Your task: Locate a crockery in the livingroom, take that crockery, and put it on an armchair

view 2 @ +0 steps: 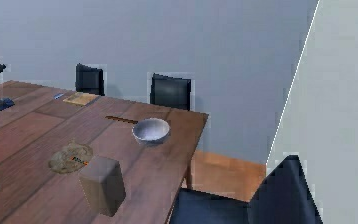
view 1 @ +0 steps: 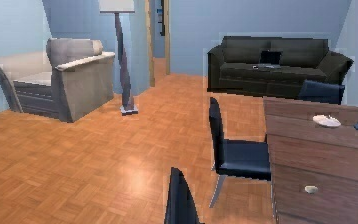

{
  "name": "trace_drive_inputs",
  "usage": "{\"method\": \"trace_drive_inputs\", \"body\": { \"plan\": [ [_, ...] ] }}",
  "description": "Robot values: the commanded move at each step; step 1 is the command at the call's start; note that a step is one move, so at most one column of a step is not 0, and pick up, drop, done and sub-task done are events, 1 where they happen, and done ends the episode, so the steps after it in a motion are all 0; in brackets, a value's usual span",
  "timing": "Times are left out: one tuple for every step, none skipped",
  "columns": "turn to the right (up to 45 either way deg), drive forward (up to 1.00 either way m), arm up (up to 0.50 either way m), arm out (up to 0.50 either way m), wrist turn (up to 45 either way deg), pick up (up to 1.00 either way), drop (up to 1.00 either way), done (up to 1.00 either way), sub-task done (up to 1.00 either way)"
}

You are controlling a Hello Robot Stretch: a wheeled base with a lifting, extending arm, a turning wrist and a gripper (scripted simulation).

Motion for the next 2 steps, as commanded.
{"method": "trace_drive_inputs", "body": {
  "plan": [
    [0.0,0.0,0.38,0.0,0.0,0.0,0.0,0.0,0.0],
    [0.0,0.0,0.0,0.44,0.0,0.0,0.0,0.0,0.0]
  ]
}}
